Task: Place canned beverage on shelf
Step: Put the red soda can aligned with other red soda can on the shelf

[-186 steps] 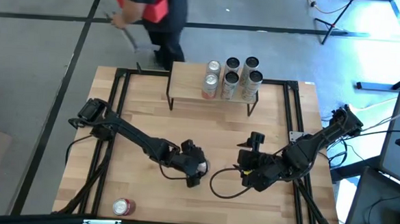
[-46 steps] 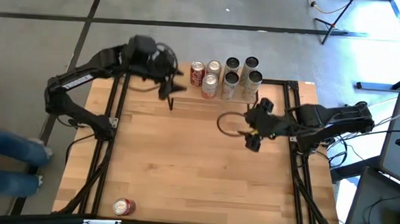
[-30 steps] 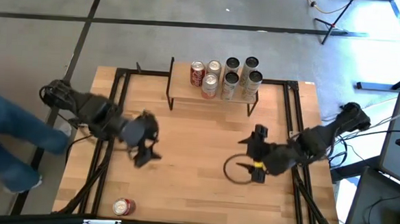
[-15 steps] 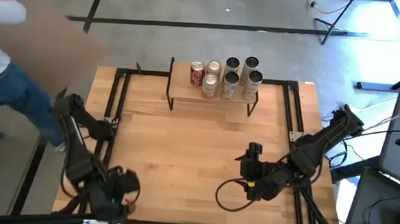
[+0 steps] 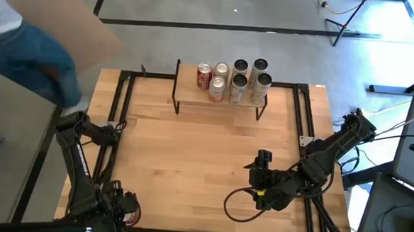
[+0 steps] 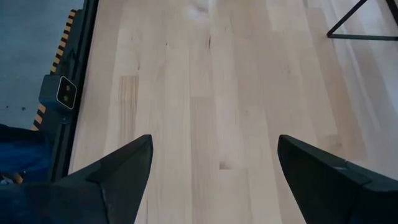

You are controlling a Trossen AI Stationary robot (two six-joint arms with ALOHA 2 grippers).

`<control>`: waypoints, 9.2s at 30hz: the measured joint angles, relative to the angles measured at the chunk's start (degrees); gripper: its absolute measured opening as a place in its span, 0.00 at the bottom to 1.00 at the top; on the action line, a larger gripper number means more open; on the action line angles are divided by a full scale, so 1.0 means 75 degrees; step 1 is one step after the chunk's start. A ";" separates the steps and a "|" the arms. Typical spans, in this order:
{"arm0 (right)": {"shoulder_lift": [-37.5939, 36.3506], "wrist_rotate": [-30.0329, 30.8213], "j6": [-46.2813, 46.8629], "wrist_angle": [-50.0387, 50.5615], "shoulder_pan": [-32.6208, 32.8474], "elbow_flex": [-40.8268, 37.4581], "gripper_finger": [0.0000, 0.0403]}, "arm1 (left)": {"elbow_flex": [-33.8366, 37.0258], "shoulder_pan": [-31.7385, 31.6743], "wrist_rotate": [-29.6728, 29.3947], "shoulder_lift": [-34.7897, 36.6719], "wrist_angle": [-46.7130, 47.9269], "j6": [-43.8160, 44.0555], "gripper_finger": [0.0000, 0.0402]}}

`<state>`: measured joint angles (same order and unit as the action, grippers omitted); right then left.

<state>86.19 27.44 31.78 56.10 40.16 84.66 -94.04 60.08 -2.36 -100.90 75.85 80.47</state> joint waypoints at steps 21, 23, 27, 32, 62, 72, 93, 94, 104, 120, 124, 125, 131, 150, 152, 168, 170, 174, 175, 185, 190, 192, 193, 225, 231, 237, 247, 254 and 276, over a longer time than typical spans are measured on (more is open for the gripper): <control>0.0000 0.0153 -0.0068 0.0026 0.0000 0.0000 0.83 | 0.0128 0.0189 -0.0382 -0.0408 -0.0206 -0.0205 0.80; 0.0000 0.0184 -0.0068 0.0024 0.0000 0.0000 0.83 | 0.0219 0.0229 -0.0347 -0.0411 -0.0234 -0.0205 0.80; 0.0000 0.0196 -0.0068 0.0026 0.0000 0.0000 0.83 | 0.0484 0.0260 -0.0329 -0.0411 -0.0558 -0.0206 0.80; 0.0000 0.0198 -0.0068 0.0020 0.0000 0.0000 0.83 | 0.0802 0.0262 -0.0326 -0.0411 -0.0698 -0.0202 0.80; -0.0009 0.0581 -0.0077 0.0000 -0.0006 -0.0003 0.83 | 0.0740 -0.1308 -0.0746 -0.0312 -0.0870 0.5002 0.65; -0.0009 0.0539 -0.0077 0.0029 -0.0003 -0.0003 0.83 | 0.0411 -0.2321 -0.0730 -0.0298 -0.0929 -0.0174 0.65; -0.0009 0.0393 -0.0051 0.0071 -0.0009 -0.0003 0.83 | 0.0632 -0.3450 0.0324 -0.0676 -0.0990 -1.2254 0.68; -0.0009 0.0393 -0.0050 0.0073 -0.0009 -0.0003 0.83 | 0.0632 -0.3454 0.0397 -0.0746 -0.1007 -1.2371 0.68; -0.0009 0.0195 -0.0042 0.0067 -0.0009 -0.0003 0.83 | 0.0641 -0.3338 0.0108 -0.0828 -0.1100 -1.2271 0.72; -0.0009 0.0207 -0.0068 0.0076 -0.0009 -0.0003 0.83 | 0.0641 -0.3308 -0.1013 -0.0828 -0.1372 -1.1660 0.81; -0.0009 0.0207 -0.0068 0.0073 -0.0009 -0.0003 0.83 | 0.0640 -0.3308 -0.1003 -0.0799 -0.1301 -1.1075 0.81; -0.0009 0.0207 -0.0068 0.0073 -0.0009 -0.0003 0.83 | 0.0638 -0.3291 -0.0977 -0.0760 -0.1244 -1.0856 0.81; -0.0009 0.0213 -0.0071 0.0066 -0.0009 -0.0003 0.83 | 0.0561 -0.3070 -0.1007 -0.0391 -0.1211 -0.9418 0.81; -0.0009 0.0207 -0.0465 0.0070 -0.0009 -0.0003 0.83 | 0.0032 -0.2962 -0.0746 -0.0073 -0.1886 0.0422 0.81; -0.0009 0.0204 -0.0479 0.0076 -0.0006 -0.0003 0.83 | 0.0032 -0.2964 -0.0730 -0.0073 -0.1716 0.0747 0.81; -0.0009 0.0196 -0.0640 0.0157 -0.0003 -0.0003 0.83 | 0.0185 -0.3280 -0.1036 -0.0244 -0.0746 0.2703 0.81; -0.0009 0.0195 -0.0640 0.0182 -0.0003 -0.0003 0.83 | 0.0313 -0.3306 -0.0853 -0.0260 -0.0808 0.2715 0.81; -0.0009 0.0195 -0.0637 0.0233 -0.0003 -0.0003 0.83 | 0.0545 -0.3308 -0.0797 -0.0268 -0.0939 0.2721 0.81; -0.0009 0.0195 -0.0637 0.0236 -0.0003 -0.0003 0.83 | 0.0557 -0.3308 -0.0818 -0.0269 -0.0934 0.2721 0.81; -0.0009 0.0207 -0.0631 0.0242 -0.0006 -0.0003 0.83 | 0.0589 -0.3308 -0.1024 -0.0269 -0.1090 0.2607 0.81; -0.0009 0.0213 -0.0631 0.0262 -0.0006 -0.0003 0.83 | 0.0589 -0.3308 -0.1341 -0.0269 -0.1115 0.2442 0.81; -0.0009 0.0213 -0.0628 0.0262 -0.0006 -0.0003 0.83 | 0.0600 -0.3308 -0.1354 -0.0269 -0.1123 0.2398 0.81; -0.0009 0.0213 -0.0626 0.0265 -0.0006 -0.0003 0.83 | 0.0655 -0.3308 -0.1352 -0.0269 -0.1187 0.2401 0.81; -0.0009 0.0224 -0.0497 0.0309 -0.0006 -0.0003 0.83 | 0.1836 -0.3308 -0.1363 -0.0251 -0.2520 0.0018 0.75; -0.0009 0.0203 -0.0500 0.0285 -0.0006 -0.0003 0.83 | 0.1830 -0.3448 -0.1262 -0.0216 -0.2576 -0.2457 0.66; -0.0147 0.0200 -0.0504 0.0723 -0.0029 -0.0003 0.83 | 0.1508 -0.4081 -0.0884 0.0114 -0.2165 -0.4017 0.66; -0.1294 0.0197 -0.0962 0.0979 -0.0896 0.0000 0.83 | -0.0277 -0.5708 -0.0844 0.0577 -0.0913 -0.7212 0.66; -0.1793 0.0147 -0.1332 0.0950 -0.1976 0.0000 0.83 | -0.1709 -0.7352 -0.0685 0.0575 -0.0006 -0.9940 0.66; -0.1840 -0.0675 -0.1747 0.0996 -0.3812 0.0010 0.83 | -0.2183 -1.1446 0.0685 0.0105 -0.0455 -1.4152 0.66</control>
<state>72.39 22.38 18.67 63.57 11.58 84.74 -110.41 -25.77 2.78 -100.11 72.44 -25.67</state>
